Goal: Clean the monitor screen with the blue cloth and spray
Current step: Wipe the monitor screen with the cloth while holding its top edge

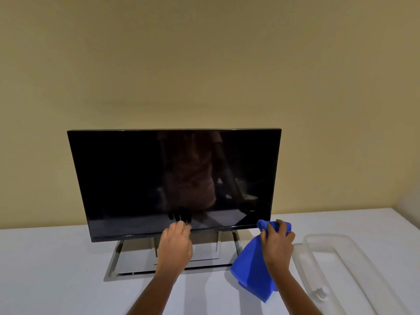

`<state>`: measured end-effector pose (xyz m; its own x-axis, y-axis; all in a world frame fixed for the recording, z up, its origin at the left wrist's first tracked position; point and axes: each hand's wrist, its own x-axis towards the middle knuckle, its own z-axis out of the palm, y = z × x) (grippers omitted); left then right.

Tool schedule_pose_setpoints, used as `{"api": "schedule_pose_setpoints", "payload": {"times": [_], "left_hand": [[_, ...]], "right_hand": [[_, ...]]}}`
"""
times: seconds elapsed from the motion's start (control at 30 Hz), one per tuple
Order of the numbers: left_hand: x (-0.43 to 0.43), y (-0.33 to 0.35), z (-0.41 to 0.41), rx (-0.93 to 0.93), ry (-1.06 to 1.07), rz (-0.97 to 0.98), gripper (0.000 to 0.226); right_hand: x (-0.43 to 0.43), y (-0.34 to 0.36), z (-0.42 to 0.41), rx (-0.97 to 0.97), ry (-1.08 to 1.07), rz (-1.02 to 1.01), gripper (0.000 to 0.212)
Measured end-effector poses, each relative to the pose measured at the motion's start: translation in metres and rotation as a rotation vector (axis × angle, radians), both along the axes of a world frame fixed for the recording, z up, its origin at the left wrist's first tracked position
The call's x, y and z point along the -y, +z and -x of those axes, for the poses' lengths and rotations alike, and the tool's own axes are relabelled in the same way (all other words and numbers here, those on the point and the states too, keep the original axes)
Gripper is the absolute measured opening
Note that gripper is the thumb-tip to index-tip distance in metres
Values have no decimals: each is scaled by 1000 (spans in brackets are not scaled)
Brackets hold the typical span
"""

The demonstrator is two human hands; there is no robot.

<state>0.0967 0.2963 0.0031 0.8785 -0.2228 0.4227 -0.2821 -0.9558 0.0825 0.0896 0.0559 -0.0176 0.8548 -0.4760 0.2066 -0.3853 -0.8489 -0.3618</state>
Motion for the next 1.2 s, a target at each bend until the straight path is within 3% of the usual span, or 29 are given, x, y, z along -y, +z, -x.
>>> {"api": "schedule_pose_setpoints", "payload": {"times": [0.17,0.3,0.47,0.63,0.73,0.93,1.0,1.13,1.2], "left_hand": [[19,19,-4,-58,-63,113,30],[50,32,-12,-281,-266,396,40],[94,58,-11,-526,-417,417,62],[112,73,-11,-527,-402,505,24],[119,80,-12,-528,-397,613,19],[124,104,-19,-867,-454,692,59],[118,118,-26,-751,-489,639,56],[95,155,-50,-13,-406,340,36],[80,174,-64,214,-319,266,38]], "right_hand": [[13,10,5,322,-282,-501,33],[9,32,6,527,-178,-670,36],[-9,53,8,590,34,-753,32],[-28,61,15,626,12,-810,50],[-43,54,20,583,-4,-942,60],[-51,55,13,725,98,-1387,44],[-45,58,8,786,23,-1352,53],[-35,77,-7,1026,-71,-1113,66],[-34,79,-19,1061,-30,-959,64]]}}
